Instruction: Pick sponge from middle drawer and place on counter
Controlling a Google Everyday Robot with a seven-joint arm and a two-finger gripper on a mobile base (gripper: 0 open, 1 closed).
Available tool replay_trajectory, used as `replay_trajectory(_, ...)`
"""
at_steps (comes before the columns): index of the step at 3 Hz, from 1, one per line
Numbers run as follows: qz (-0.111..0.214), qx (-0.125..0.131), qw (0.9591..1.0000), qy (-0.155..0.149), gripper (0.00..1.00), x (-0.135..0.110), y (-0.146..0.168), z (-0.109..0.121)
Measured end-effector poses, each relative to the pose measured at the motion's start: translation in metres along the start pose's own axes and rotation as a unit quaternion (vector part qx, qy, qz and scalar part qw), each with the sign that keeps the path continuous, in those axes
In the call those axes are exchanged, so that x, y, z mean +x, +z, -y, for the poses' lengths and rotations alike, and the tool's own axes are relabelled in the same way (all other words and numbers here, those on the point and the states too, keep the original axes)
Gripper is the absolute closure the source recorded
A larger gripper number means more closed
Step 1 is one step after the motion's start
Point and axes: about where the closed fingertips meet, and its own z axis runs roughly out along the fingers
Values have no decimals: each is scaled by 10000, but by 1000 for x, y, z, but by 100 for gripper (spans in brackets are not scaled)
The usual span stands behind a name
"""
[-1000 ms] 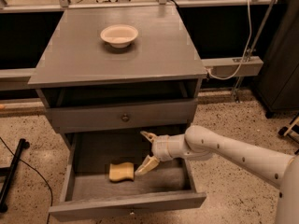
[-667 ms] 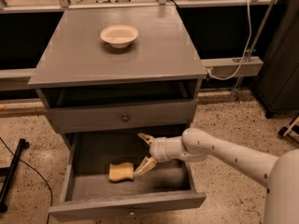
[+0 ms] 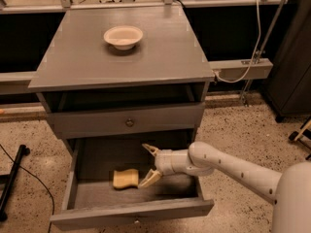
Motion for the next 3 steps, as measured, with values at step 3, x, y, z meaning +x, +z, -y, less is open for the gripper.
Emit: replay_trajectory(3, -231, -434, 9987, 164, 0, 18, 21, -15)
